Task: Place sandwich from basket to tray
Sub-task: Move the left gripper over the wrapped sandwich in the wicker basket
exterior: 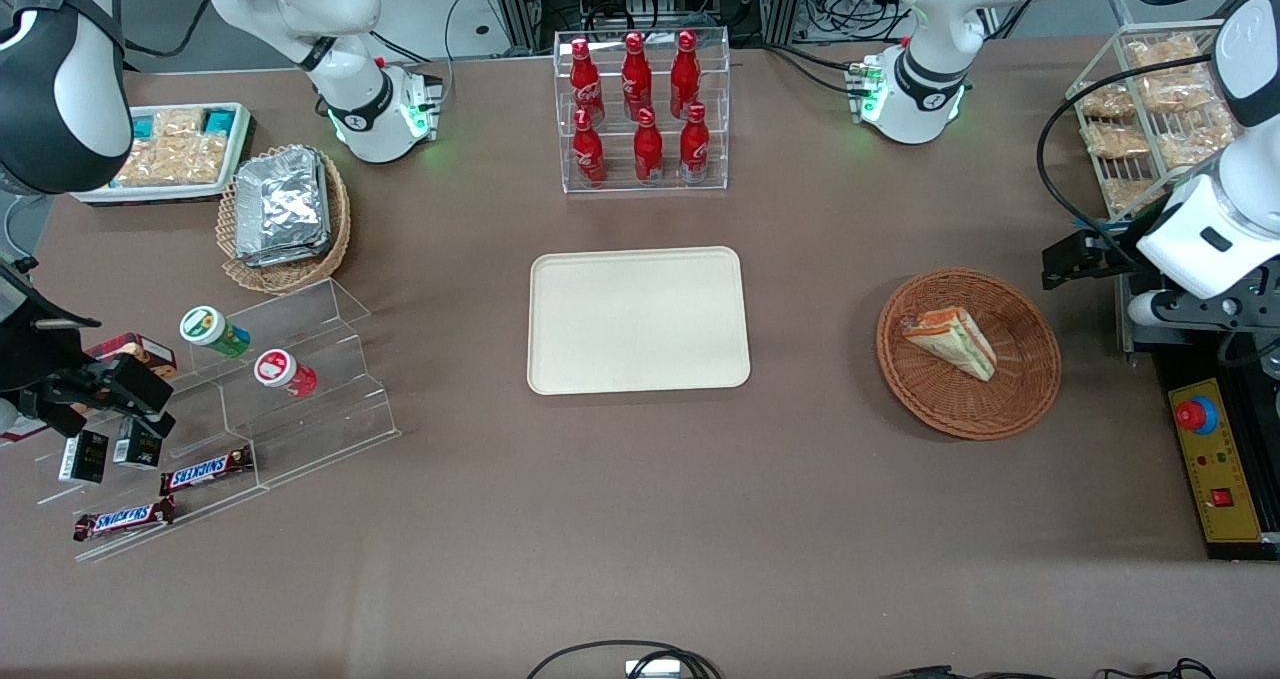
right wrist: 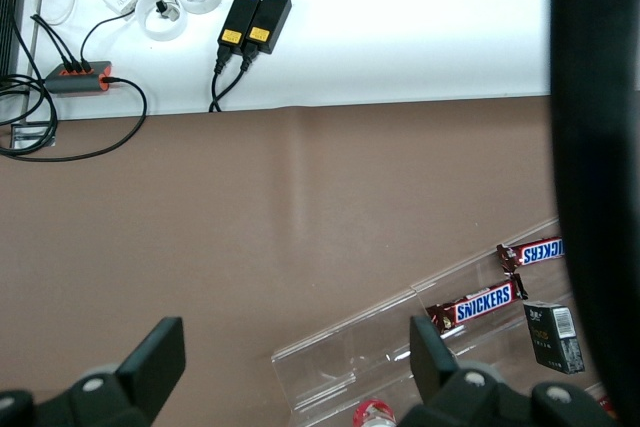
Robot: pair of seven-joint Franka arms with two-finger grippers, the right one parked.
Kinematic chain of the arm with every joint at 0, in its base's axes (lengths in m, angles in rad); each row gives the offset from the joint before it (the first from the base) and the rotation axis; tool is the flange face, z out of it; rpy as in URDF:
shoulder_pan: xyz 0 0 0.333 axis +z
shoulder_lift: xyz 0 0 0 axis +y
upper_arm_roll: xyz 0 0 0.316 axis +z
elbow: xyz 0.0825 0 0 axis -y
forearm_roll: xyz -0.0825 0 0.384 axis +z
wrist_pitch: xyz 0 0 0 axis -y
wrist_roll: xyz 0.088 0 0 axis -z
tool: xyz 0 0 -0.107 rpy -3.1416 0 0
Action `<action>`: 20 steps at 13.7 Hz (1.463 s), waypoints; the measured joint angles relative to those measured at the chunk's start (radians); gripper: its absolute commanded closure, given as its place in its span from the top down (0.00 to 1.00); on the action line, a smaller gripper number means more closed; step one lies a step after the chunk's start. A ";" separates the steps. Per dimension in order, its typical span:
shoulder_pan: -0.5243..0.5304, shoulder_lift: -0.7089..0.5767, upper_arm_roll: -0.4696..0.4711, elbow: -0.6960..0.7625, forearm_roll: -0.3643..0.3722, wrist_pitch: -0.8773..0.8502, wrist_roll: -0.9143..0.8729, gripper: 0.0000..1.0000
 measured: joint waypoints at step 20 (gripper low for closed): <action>-0.006 -0.006 -0.025 -0.400 0.063 0.377 -0.511 1.00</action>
